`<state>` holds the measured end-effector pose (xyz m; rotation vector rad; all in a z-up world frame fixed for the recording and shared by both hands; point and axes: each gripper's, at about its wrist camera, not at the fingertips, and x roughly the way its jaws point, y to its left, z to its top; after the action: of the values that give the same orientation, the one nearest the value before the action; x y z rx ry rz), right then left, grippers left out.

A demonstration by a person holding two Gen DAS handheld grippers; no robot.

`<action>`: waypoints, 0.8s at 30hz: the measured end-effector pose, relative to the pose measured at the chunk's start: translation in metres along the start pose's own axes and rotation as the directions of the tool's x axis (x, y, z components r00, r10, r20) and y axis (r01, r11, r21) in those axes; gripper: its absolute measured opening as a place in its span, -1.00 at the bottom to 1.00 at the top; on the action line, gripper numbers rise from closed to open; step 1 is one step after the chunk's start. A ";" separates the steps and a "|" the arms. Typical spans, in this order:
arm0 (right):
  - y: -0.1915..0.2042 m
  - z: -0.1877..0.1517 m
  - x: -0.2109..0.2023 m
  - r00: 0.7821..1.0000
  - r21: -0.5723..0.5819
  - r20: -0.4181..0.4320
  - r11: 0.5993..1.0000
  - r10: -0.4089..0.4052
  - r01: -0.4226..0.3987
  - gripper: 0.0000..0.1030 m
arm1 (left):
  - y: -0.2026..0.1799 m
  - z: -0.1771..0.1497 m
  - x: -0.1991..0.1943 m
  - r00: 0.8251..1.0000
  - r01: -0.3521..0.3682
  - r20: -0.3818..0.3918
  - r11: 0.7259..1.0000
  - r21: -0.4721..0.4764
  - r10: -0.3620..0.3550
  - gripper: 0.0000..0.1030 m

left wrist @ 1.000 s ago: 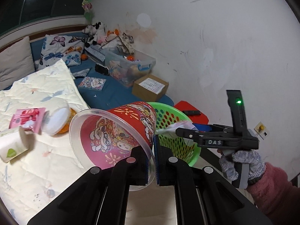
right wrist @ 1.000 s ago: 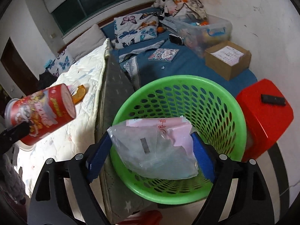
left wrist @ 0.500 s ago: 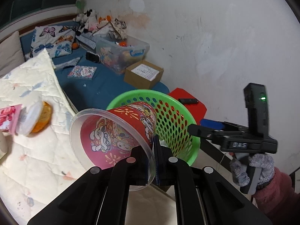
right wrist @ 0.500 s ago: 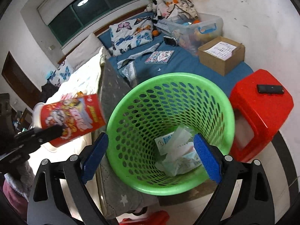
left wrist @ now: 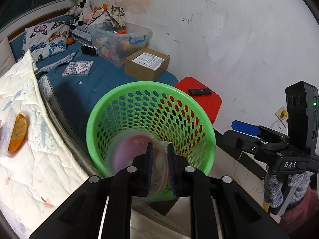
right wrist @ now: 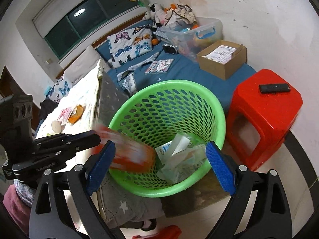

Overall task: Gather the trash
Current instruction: 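Carry the red cartoon cup over the green basket and open the left tool, then return both tools to the mattress toward the white cup and clear tub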

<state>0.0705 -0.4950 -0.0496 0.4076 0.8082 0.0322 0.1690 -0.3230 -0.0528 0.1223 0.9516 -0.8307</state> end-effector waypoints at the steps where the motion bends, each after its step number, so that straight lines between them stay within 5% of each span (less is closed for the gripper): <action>1: 0.000 0.000 -0.001 1.000 0.001 0.002 1.000 0.000 0.000 0.78 | -0.001 -0.001 0.000 1.000 -0.002 0.002 1.000 0.000 0.002 -0.51; 3: 0.000 -0.001 -0.002 1.000 0.003 0.002 1.000 0.003 -0.003 0.78 | -0.002 -0.002 -0.003 1.000 -0.014 0.013 1.000 0.005 0.014 -0.34; 13: 0.032 -0.001 0.001 0.999 -0.060 0.000 0.997 0.042 -0.042 0.78 | 0.026 -0.021 -0.051 0.992 -0.083 0.092 0.995 -0.046 0.087 -0.33; 24: 0.104 0.005 0.028 0.994 -0.184 -0.044 0.977 0.104 -0.111 0.77 | 0.096 -0.059 -0.123 0.942 -0.248 0.179 0.949 -0.195 0.284 -0.31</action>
<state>0.1066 -0.3961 -0.0274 0.2739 0.8082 0.2146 0.1573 -0.1600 -0.0189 0.0161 0.7852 -0.4976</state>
